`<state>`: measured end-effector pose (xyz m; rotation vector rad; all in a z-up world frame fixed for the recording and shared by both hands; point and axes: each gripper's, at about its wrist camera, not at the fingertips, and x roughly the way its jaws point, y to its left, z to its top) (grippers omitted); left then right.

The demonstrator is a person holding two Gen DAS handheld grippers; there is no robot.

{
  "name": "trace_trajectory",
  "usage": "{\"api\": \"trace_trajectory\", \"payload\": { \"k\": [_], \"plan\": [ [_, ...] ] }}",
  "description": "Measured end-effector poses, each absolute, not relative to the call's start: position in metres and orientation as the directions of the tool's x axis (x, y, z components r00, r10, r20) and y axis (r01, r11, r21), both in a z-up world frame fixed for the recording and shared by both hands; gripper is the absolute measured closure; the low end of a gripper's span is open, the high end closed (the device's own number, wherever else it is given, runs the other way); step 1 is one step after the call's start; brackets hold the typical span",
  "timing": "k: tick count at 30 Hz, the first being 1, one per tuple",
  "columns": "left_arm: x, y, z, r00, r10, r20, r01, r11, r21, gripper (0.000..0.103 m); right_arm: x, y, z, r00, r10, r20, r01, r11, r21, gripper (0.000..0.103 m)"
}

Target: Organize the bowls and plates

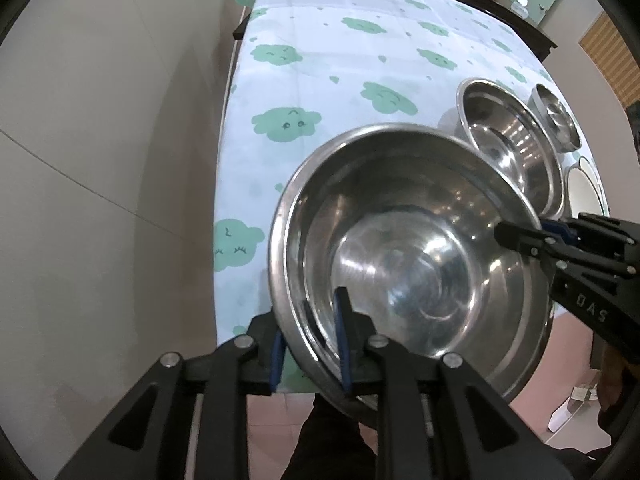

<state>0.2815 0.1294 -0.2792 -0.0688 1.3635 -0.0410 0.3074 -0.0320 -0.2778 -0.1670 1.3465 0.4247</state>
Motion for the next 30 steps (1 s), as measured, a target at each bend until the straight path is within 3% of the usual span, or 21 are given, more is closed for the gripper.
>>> {"api": "trace_trajectory", "payload": {
  "k": [2,10,30],
  "plan": [
    [0.282,0.13,-0.28,0.202,-0.074,-0.977,-0.014,0.997,-0.078,0.072,0.308,-0.031,-0.278,0.159,0.2,-0.967,-0.395,0.91,0.124,0.084],
    [0.281,0.129,-0.279,0.211,-0.075,-0.975,-0.01,0.997,-0.079,0.065,0.307,-0.031,-0.278,0.181,0.182,-0.966,-0.404,0.91,0.096,0.084],
    [0.286,0.121,-0.265,0.241,-0.081,-0.967,-0.002,0.996,-0.084,0.065,0.3,-0.035,-0.265,0.191,0.213,-0.958,-0.419,0.9,0.117,0.084]
  ]
}}
